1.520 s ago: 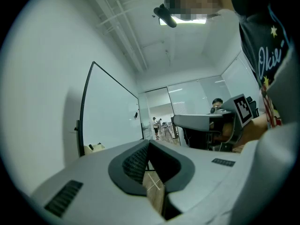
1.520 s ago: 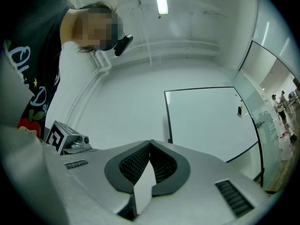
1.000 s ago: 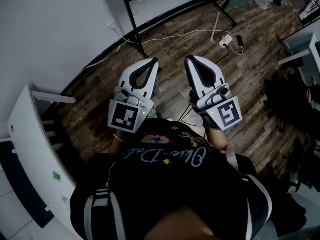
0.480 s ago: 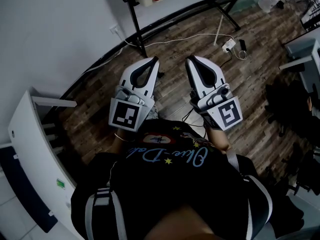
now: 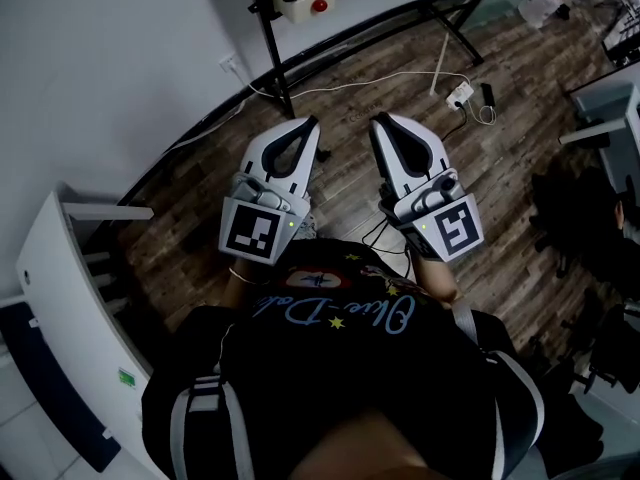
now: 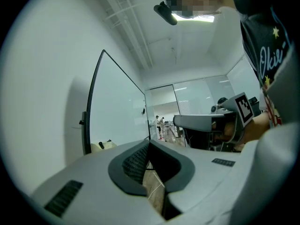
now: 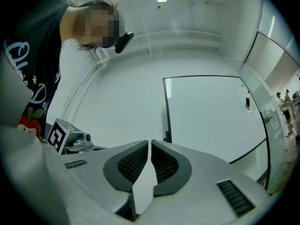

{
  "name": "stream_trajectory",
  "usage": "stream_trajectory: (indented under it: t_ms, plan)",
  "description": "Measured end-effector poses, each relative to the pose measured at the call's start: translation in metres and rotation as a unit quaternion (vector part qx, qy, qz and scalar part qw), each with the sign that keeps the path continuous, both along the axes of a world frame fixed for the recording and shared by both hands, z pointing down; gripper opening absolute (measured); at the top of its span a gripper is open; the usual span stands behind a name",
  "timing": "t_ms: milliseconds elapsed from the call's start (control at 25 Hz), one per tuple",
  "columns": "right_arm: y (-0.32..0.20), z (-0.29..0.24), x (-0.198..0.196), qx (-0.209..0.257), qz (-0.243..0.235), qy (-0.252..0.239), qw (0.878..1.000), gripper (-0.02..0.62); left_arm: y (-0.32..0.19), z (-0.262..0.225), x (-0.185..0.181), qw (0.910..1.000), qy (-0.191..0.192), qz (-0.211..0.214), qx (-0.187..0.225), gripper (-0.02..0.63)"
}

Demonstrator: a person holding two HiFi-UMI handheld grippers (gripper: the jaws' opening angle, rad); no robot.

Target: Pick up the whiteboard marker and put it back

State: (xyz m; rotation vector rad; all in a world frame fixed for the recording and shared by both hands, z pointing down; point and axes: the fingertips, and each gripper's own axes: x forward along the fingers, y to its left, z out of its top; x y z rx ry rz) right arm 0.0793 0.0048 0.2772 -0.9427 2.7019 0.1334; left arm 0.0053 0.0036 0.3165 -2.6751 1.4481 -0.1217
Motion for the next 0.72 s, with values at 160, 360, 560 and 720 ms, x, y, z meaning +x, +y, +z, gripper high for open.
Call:
stream_trajectory:
  t_ms: [160, 360, 560, 720]
  plan:
    - [-0.011, 0.003, -0.004, -0.004, 0.0, 0.003, 1.0, 0.034, -0.012, 0.0, -0.004, 1.0, 0.003, 0.0, 0.0, -0.003]
    - [-0.024, 0.003, -0.008, -0.002, -0.001, 0.008, 1.0, 0.041, -0.024, 0.002, -0.007, 1.0, 0.003, 0.001, -0.001, -0.003]
    - [-0.038, 0.004, -0.012, -0.004, 0.001, 0.014, 1.0, 0.043, -0.038, 0.004, -0.009, 0.9999, 0.004, 0.008, -0.008, -0.003]
    - [-0.05, 0.003, -0.017, -0.002, 0.006, 0.017, 1.0, 0.045, -0.052, 0.001, -0.012, 0.9999, 0.007, 0.015, -0.004, -0.003]
